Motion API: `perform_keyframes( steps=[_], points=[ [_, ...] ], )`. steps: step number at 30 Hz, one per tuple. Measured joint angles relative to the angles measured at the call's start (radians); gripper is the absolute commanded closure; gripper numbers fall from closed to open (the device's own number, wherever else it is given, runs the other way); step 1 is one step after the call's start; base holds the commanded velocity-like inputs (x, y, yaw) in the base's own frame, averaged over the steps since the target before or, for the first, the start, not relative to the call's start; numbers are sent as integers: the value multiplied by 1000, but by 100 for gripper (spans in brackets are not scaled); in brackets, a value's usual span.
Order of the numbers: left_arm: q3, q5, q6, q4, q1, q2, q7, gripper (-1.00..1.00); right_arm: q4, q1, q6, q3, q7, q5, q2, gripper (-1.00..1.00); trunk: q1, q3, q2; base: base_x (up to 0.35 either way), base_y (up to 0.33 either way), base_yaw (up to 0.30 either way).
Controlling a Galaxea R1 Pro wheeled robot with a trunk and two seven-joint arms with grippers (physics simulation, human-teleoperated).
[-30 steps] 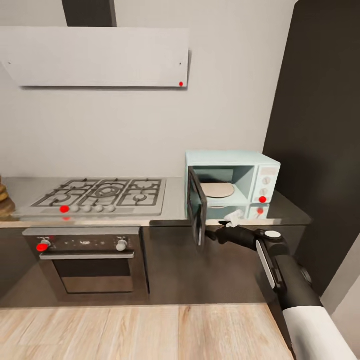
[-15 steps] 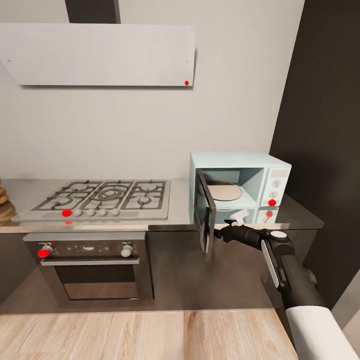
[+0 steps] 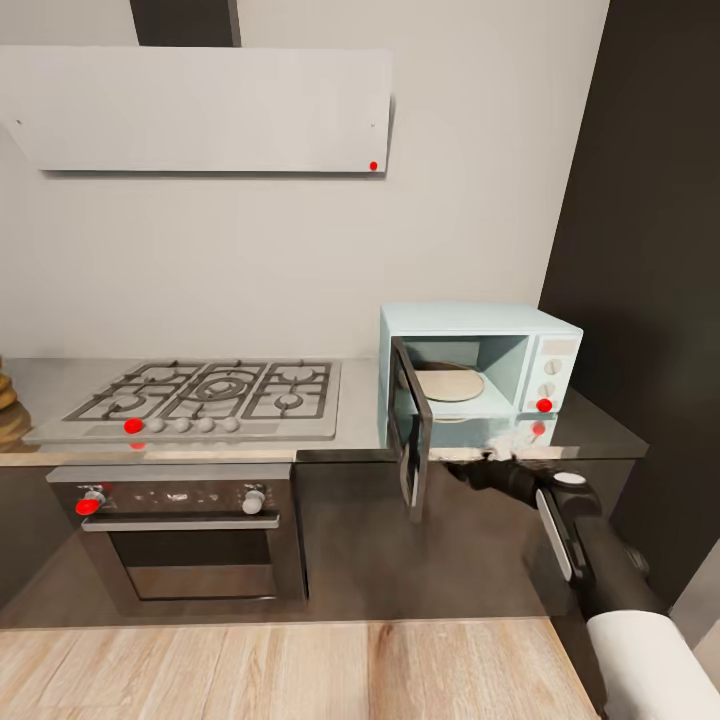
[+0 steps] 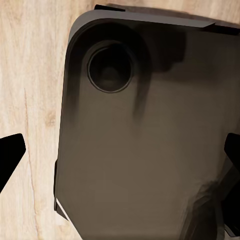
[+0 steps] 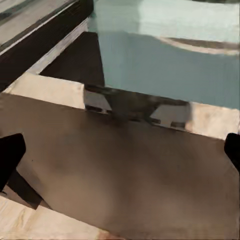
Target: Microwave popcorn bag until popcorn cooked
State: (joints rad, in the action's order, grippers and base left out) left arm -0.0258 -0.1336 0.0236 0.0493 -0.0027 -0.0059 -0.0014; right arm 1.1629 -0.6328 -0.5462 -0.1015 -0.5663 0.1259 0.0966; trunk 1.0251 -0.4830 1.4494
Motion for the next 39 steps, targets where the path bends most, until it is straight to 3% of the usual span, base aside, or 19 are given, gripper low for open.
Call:
perform_keyframes(
  steps=[4, 10, 13, 15, 17, 19, 24, 26, 29, 35, 39],
  points=[
    [0, -1, 0, 0, 0, 0, 0, -100, -148, 0, 16, -15, 106, 1, 39, -100, 0, 0, 0, 0, 0, 0],
    [0, -2, 0, -1, 0, 0, 0, -100, -379, 0, 92, -45, 152, 1, 66, -100, 0, 0, 0, 0, 0, 0],
    [0, -2, 0, -1, 0, 0, 0, -100, -701, 0, 236, -40, 214, 2, 71, -100, 0, 0, 0, 0, 0, 0],
    [-1, -2, 0, -1, 0, 0, 0, -100, -942, 1, 371, -36, 272, 1, 71, -100, 0, 0, 0, 0, 0, 0],
    [-1, -3, 0, -1, 0, 0, 0, -100, -1121, -6, 475, -32, 298, 0, 71, -100, 0, 0, 0, 0, 0, 0],
    [-1, -3, 0, -2, 0, 1, 0, -100, -1166, -7, 501, -34, 304, -1, 71, -100, 0, 0, 0, 0, 0, 0],
    [-1, -3, 0, -1, 0, 1, 0, -100, -1193, 183, 513, -32, 354, 3, 61, -100, 0, 0, 0, 0, 0, 0],
    [-1, -3, 0, -1, 0, 1, 0, -100, -1194, 249, 513, -35, 429, -1, 54, -100, 0, 0, 0, 0, 0, 13],
    [-1, -5, 0, -1, 0, 2, 1, -100, -1195, 351, 526, -43, 502, -49, 48, -100, 0, 1, 0, 0, 0, 192],
    [-1, -5, 0, -2, 0, 1, 1, -100, -1194, 377, 572, -42, 516, -59, 47, -100, 0, 6, 0, 0, 0, 233],
    [-1, -5, 0, -2, 0, 2, 2, -100, -1193, 410, 671, -42, 522, -59, 47, -100, 0, 9, 0, 0, 0, 237]
  ],
)
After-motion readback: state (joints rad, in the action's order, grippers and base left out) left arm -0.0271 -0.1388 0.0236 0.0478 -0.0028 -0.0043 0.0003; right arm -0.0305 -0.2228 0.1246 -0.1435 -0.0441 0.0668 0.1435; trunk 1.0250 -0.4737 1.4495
